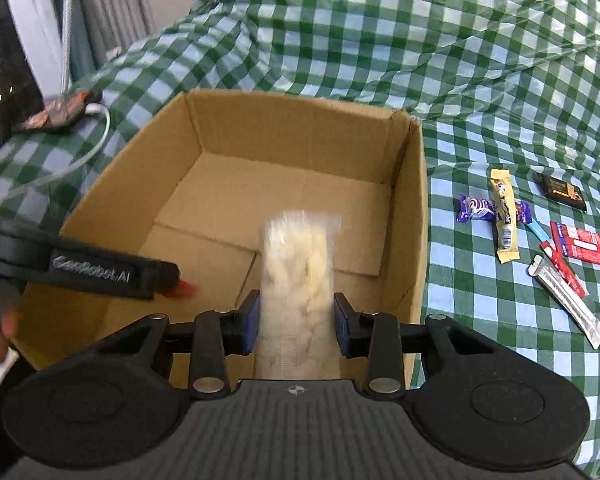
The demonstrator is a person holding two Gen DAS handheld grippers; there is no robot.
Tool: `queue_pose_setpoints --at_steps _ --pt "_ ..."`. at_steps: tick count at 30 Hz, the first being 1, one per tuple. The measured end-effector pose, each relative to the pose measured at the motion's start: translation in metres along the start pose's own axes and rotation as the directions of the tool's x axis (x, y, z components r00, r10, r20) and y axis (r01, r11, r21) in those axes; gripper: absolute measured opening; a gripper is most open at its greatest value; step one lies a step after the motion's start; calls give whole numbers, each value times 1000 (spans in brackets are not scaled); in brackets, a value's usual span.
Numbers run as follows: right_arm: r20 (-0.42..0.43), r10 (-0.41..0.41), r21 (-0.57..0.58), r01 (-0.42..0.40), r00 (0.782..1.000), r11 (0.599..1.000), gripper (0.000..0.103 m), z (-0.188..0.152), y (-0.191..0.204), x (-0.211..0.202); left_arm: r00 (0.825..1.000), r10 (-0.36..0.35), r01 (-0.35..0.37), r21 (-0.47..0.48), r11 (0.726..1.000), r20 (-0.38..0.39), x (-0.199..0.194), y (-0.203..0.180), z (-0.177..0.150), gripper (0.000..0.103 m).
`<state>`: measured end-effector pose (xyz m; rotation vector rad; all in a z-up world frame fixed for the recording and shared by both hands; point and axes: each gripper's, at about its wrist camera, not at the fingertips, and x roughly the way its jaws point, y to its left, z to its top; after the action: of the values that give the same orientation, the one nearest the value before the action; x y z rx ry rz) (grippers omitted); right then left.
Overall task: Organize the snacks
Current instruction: 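Open both tools to drop the red packet and puffed-snack bag into the box, then withdraw both tools from the box back toward the snack pile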
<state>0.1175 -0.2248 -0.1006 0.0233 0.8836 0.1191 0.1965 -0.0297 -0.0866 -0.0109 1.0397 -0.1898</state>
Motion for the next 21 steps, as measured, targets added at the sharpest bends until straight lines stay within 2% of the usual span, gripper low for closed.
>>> queue_pose_setpoints --at_steps 1,2,3,7,10,14,21 --pt "9 -2 12 2 1000 1000 55 2 -1 -3 1000 12 -12 1 1000 11 -5 0 -1 103" --pt "18 -10 23 9 1000 1000 70 3 -2 -7 1000 23 -23 6 1000 7 -8 0 -2 103" --pt "27 -18 34 17 999 999 78 4 -2 -11 1000 28 -28 10 1000 -4 -12 1 -3 103" --pt "26 -8 44 7 1000 999 81 -6 -2 -34 1000 21 -22 35 999 7 -40 2 -24 103" --pt "0 3 29 -3 1000 1000 85 -25 6 -53 999 29 -30 73 997 13 -59 -4 -46 103" --pt "-26 22 15 -22 999 1000 88 -54 23 -74 999 32 -34 78 996 27 -84 -8 -74 103" --pt "51 10 -10 -9 999 1000 91 -74 39 -116 992 62 -69 66 995 113 -123 -13 -102 103"
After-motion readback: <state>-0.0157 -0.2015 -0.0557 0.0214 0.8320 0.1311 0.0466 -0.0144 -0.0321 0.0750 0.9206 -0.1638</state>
